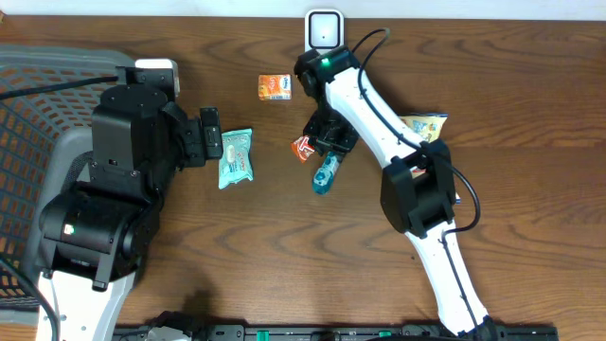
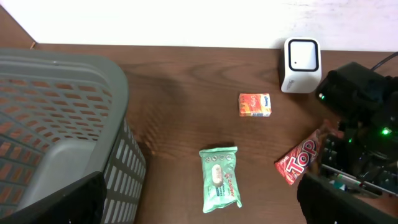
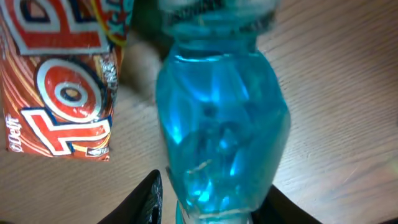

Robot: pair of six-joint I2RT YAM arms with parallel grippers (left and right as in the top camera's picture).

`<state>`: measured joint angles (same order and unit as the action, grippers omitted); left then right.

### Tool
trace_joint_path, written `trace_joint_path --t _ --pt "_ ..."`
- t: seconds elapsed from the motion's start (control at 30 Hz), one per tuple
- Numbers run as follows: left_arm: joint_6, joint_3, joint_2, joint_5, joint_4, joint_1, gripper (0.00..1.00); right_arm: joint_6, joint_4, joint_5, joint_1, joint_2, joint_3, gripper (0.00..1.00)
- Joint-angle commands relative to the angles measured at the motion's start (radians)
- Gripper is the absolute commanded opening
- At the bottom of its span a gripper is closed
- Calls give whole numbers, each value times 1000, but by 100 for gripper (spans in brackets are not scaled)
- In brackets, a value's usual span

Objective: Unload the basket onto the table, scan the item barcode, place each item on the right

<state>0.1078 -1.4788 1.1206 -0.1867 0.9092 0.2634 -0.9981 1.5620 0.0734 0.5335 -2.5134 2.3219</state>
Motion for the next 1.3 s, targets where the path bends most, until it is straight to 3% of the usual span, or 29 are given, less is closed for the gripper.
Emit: trace_joint_path --t 0.0,0.13,0.33,0.87,0.97,1.03,1.13,1.27 --pt "-2 0 4 -9 0 -5 98 -14 -1 -48 13 -11 16 33" --pt "-2 0 4 -9 6 -5 98 -18 -2 -92 13 -11 3 25" --pt "-2 0 4 -9 6 -5 98 -2 2 -86 14 -11 -6 1" --pt "-2 0 4 -9 11 -5 98 139 78 48 -77 124 121 1" --pt "-2 0 4 -9 11 -5 98 167 95 32 -82 127 120 18" --pt "-2 0 4 -9 11 -5 98 173 91 -14 -70 127 120 45" --pt "-2 0 4 -9 10 -5 98 172 66 -140 -48 124 118 69" --pt "-2 0 5 -9 23 -5 98 172 68 -159 -38 90 115 66"
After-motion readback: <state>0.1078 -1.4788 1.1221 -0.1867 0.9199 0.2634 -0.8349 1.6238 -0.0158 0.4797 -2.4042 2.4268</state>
